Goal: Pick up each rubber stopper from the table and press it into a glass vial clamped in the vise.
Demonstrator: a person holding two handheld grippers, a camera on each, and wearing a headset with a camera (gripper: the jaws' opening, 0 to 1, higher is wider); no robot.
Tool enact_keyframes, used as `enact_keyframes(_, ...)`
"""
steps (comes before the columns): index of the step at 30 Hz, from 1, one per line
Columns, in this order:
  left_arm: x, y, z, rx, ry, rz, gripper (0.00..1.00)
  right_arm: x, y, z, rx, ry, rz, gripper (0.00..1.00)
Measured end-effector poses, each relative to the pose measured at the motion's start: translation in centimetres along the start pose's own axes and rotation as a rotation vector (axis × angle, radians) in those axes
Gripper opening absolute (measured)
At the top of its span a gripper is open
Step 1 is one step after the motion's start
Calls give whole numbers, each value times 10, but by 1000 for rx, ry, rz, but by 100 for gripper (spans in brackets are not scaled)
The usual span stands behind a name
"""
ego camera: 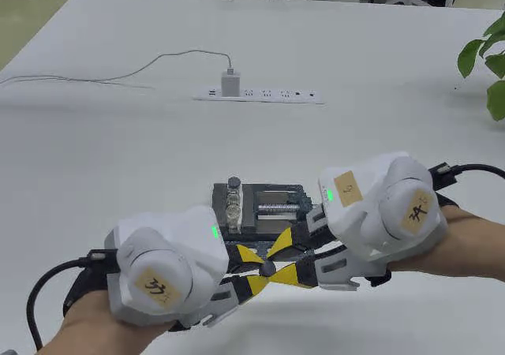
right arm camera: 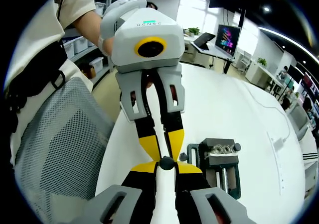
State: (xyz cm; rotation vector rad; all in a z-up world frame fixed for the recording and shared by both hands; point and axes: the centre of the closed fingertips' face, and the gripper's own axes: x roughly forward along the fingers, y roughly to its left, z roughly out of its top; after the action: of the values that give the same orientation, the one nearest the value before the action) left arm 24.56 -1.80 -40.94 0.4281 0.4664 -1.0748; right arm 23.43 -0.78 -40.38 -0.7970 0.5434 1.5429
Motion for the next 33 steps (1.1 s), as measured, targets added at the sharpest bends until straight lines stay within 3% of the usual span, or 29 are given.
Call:
enact_keyframes(13,0,0,1,-2,-11,3,4,-2,-1,1,-2,-2,-7,7)
enact_keyframes(33,1,-4,4,30,-26,-15,4,-5,1,0,-16,25,28,6)
